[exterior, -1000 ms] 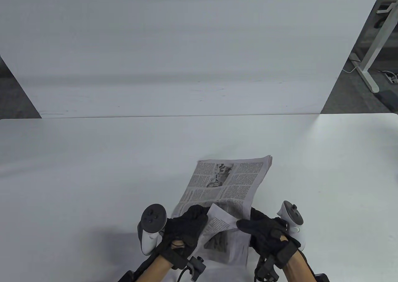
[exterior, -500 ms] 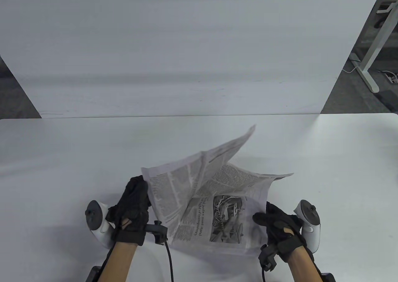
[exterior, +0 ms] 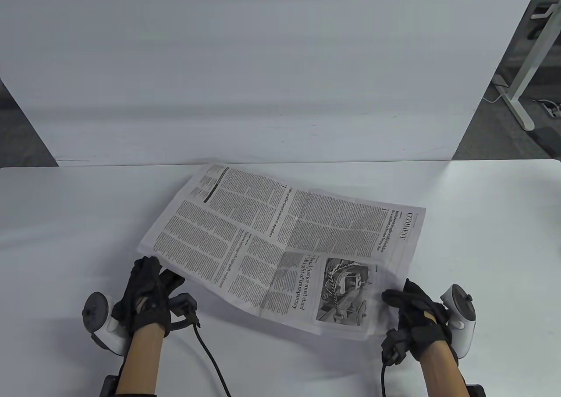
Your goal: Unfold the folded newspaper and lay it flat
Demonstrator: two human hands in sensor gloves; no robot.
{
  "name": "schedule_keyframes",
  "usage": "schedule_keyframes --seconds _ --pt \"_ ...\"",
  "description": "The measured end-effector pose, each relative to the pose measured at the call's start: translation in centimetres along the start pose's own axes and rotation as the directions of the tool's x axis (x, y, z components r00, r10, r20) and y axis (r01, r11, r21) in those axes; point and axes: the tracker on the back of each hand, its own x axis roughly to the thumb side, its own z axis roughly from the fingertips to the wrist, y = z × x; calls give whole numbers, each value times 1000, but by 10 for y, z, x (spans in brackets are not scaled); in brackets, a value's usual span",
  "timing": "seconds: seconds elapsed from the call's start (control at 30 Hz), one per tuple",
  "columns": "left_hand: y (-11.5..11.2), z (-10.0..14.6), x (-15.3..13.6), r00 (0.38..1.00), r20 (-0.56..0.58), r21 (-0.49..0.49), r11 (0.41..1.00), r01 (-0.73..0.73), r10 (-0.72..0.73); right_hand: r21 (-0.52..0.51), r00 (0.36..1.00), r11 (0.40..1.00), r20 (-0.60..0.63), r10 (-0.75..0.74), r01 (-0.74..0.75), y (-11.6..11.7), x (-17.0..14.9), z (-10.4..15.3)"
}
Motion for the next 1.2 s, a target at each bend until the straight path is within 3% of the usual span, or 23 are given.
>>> schedule_keyframes --seconds 0.07,0.3,0.43,0.57,0.67,0.77,0.9,1.07,1.13,1.2 --pt "5 -4 -7 998 -52 41 999 35 -33 1 1000 1000 -13 -28 28 -5 -2 -2" --pt "0 -5 -17 991 -124 3 999 44 -44 64 995 993 -7 -102 103 0 -3 -3" --pt "-19 -1 -28 973 -207 -225 973 54 -102 77 995 993 31 -94 91 5 0 -1" --pt "-53 12 -44 953 -260 -433 901 29 -156 86 993 991 47 -104 99 14 -1 2" --pt "-77 27 -52 948 -264 -558 830 2 -179 76 994 993 54 -90 86 22 -4 5" --pt "-93 41 -57 942 -283 -618 785 -33 -184 106 995 991 47 -87 82 30 -7 6" --pt "-103 48 -62 943 -252 -614 789 20 -220 137 996 988 26 -83 78 41 -12 6" --pt "-98 41 -57 946 -189 -547 829 120 -262 157 999 987 6 -32 30 47 -14 7" --pt "-92 36 -53 946 -172 -514 844 150 -274 122 1000 992 5 8 -8 43 -12 7" --pt "-85 28 -48 943 -137 -479 854 204 -303 7 996 996 10 89 -89 34 -7 9"
